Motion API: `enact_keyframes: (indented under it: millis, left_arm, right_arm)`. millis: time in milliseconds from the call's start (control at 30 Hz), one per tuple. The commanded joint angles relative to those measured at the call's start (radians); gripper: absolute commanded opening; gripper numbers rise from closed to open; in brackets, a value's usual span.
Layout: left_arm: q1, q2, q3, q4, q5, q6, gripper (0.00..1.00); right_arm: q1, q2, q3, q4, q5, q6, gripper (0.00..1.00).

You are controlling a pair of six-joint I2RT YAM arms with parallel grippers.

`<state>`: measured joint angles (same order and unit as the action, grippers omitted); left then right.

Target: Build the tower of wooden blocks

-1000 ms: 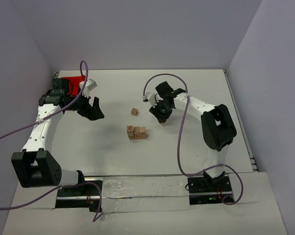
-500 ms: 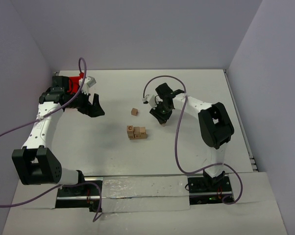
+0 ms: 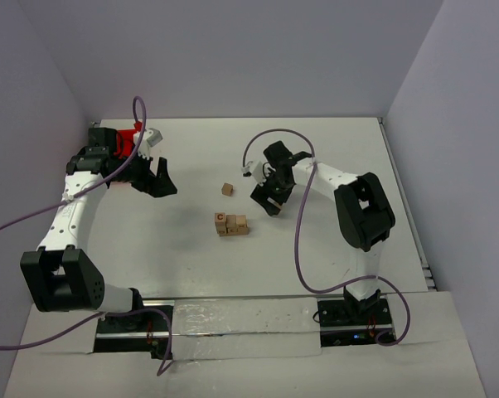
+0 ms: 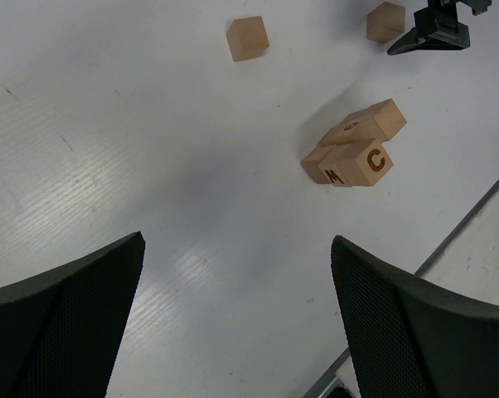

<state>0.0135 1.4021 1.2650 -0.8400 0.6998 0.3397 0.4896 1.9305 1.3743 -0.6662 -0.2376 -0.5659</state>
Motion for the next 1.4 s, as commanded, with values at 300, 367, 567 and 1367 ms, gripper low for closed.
enact_keyframes:
  millis: [300,367,567,1367]
  left_arm:
    - [-0.003,0.009,0.049,0.042,0.023,-0.007,0.99]
    - [-0.003,0.007,0.048,0.042,0.022,-0.006,0.99]
    - [-0.004,0.001,0.041,0.046,0.017,-0.009,0.99]
    - [-0.004,0.023,0.048,0.019,0.096,0.026,0.99]
  right_arm:
    - [-0.041,-0.05,-0.046,0.016,-0.022,0.0,0.71]
    - [-0.04,-0.052,-0.048,0.015,-0.035,-0.004,0.68]
    - [-0.04,-0.058,-0.051,0.014,-0.056,-0.021,0.58]
    - [-0.055,-0.279,0.089,-0.314,-0.192,-0.441,0.0]
